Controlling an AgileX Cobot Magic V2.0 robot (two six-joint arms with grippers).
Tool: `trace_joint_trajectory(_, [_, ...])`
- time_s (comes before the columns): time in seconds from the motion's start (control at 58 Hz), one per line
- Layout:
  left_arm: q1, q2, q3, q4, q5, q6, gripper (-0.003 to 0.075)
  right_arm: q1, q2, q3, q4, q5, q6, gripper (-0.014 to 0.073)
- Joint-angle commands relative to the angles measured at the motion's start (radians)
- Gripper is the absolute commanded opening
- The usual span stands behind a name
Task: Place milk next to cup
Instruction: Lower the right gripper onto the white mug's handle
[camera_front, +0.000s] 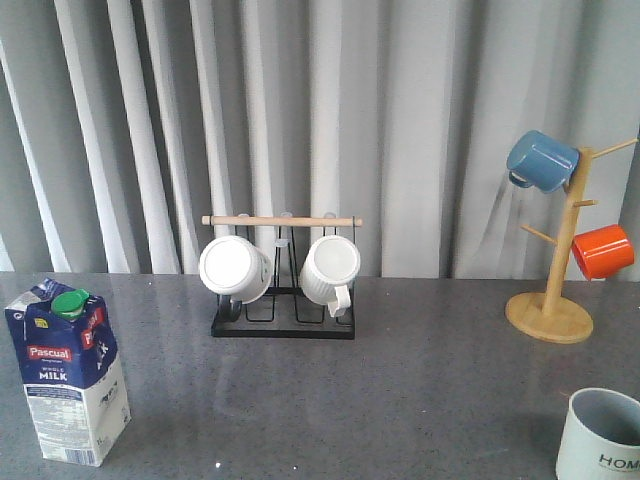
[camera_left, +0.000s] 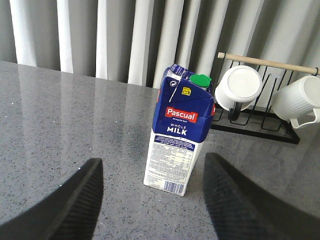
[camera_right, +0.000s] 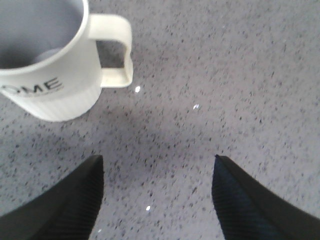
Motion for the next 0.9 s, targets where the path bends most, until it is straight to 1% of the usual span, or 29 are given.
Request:
trace_joint_trajectory(0.0, [-0.003,0.013,-0.035,0.005,-0.066,0.000,0.0430,-0.030,-0.004,-0.026,0.071,-0.071,-0.105,0.0456])
trace_joint_trajectory(0.069, [-0.003,0.013,-0.035,0.005,-0.066,0.000,0.0430,-0.039,0.013,-0.026,0.129,-0.045,-0.156,0.0456])
trace_joint_trajectory(0.121, [-0.003,0.013,-0.035,0.005,-0.066,-0.001,0.0430,-0.039,0.026,-0.026,0.160,-0.045,-0.193,0.0456])
trace_joint_trajectory(0.19, [-0.003,0.013,-0.035,0.005,-0.066,-0.001,0.0430,-0.039,0.039,-0.026,0.207,-0.050,-0.283,0.0456])
trace_joint_trajectory(0.276, [-0.003,0.013,-0.035,0.005,-0.066,-0.001,0.0430,-0.039,0.055,-0.026,0.253,-0.070,-0.347,0.0454])
trace_joint_trajectory(0.466, [-0.003,0.013,-0.035,0.005,-0.064,-0.001,0.0430,-0.049,0.099,-0.026,0.296,-0.112,-0.409,0.0437])
trace_joint_trajectory(0.621, [-0.003,0.013,-0.035,0.005,-0.064,-0.001,0.0430,-0.048,0.122,-0.026,0.351,-0.176,-0.480,0.0412])
trace_joint_trajectory(0.759, [-0.003,0.013,-0.035,0.005,-0.064,-0.001,0.0430,-0.048,0.149,-0.026,0.395,-0.182,-0.508,0.0400])
trace_joint_trajectory(0.88, [-0.003,0.013,-0.035,0.005,-0.064,-0.001,0.0430,-0.048,0.184,-0.026,0.439,-0.194,-0.563,0.0400])
